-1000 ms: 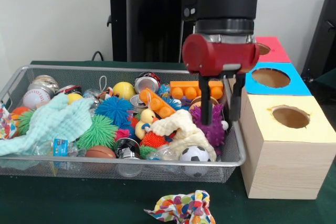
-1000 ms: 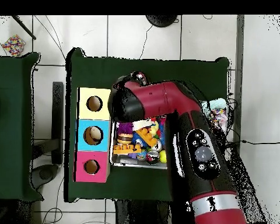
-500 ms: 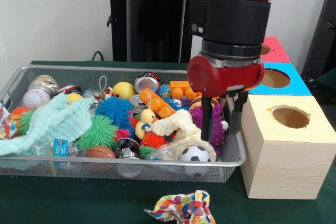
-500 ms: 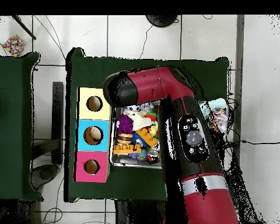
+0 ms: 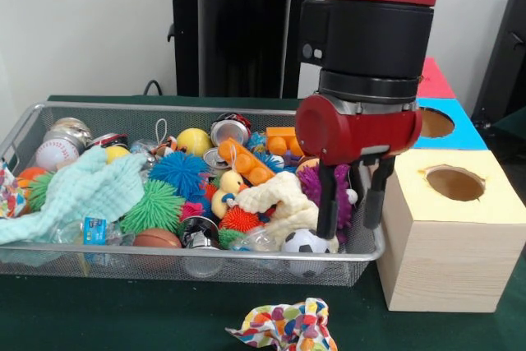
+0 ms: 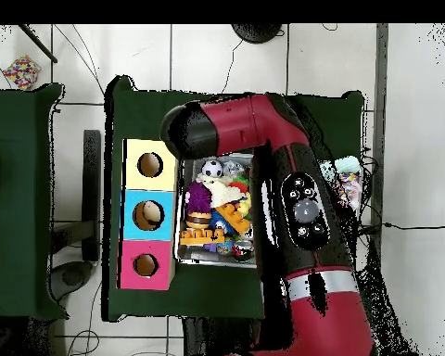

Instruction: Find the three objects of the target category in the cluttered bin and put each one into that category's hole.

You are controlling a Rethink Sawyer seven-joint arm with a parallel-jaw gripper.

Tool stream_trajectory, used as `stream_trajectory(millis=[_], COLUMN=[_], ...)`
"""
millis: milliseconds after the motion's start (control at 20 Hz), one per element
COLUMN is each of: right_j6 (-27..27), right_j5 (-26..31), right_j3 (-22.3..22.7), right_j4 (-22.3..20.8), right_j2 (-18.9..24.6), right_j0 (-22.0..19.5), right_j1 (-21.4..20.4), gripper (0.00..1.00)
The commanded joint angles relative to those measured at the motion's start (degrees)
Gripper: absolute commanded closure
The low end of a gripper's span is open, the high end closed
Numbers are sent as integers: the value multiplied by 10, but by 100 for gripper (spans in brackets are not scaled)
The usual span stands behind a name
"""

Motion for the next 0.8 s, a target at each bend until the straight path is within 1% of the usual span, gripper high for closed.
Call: stream_trajectory(millis=[50, 250, 450, 650, 800], right_j6=[-150, -162, -172, -185, -190], right_j5=[98, 107, 102, 135, 137], right_j3=[-78, -97, -114, -135, -142], right_j4=[-56, -70, -81, -92, -96], right_j2=[19, 17, 20, 11, 12], right_j0=[16, 21, 21, 28, 29], right_j1=[43, 62, 85, 101, 109], gripper=[0, 0, 0, 0, 0])
